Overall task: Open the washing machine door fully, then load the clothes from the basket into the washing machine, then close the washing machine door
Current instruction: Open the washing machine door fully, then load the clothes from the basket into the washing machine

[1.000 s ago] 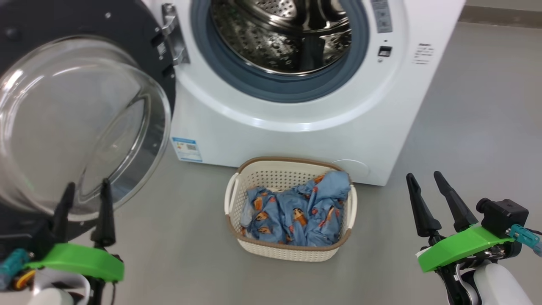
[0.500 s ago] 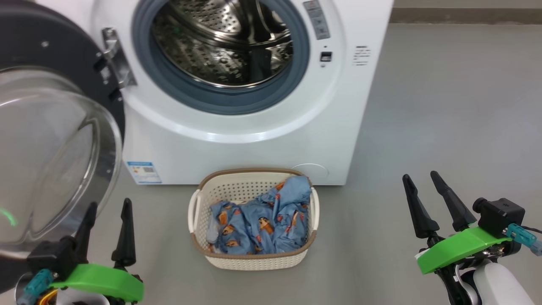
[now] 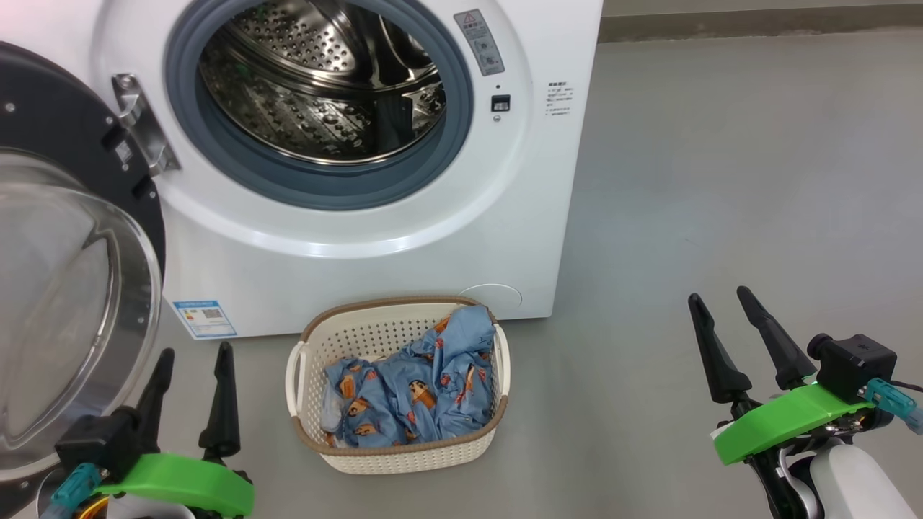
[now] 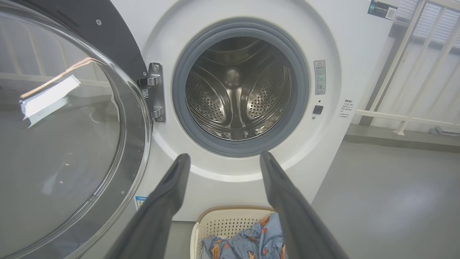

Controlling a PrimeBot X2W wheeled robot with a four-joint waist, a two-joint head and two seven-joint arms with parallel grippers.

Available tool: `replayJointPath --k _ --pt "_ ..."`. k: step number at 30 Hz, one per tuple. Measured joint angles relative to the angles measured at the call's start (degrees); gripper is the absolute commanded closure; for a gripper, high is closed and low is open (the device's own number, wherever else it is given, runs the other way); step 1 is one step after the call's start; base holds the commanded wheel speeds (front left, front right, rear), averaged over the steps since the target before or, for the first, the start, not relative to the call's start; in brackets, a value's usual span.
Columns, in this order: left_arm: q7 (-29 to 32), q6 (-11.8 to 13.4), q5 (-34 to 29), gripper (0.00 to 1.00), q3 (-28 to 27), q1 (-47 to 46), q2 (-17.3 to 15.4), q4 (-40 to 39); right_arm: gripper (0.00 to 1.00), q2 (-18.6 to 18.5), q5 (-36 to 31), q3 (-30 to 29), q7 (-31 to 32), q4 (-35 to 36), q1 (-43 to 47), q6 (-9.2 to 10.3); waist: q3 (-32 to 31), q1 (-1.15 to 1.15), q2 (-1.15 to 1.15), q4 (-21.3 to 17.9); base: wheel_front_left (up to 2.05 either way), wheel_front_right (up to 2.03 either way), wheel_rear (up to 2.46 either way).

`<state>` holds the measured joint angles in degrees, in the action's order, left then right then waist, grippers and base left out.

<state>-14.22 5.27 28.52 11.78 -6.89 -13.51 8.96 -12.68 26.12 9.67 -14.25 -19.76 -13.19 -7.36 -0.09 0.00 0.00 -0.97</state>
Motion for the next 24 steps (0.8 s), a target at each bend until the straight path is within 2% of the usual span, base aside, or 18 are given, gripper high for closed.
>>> replayJointPath --k 10,24 --pt "-0.01 -1.38 -0.59 0.00 -1.21 1.22 1.38 -0.24 0.00 -0.19 -0.48 -0.33 0.00 0.53 0.01 0.00 0.26 0.00 0.00 -1.12 0.00 0.00 0.00" --pt "-0.40 -3.02 -2.37 0.00 -2.13 1.20 2.23 -0.22 0.00 -0.23 -1.34 -1.59 0.00 0.79 0.01 0.00 1.24 0.00 0.00 -0.36 0.00 0.00 0.00"
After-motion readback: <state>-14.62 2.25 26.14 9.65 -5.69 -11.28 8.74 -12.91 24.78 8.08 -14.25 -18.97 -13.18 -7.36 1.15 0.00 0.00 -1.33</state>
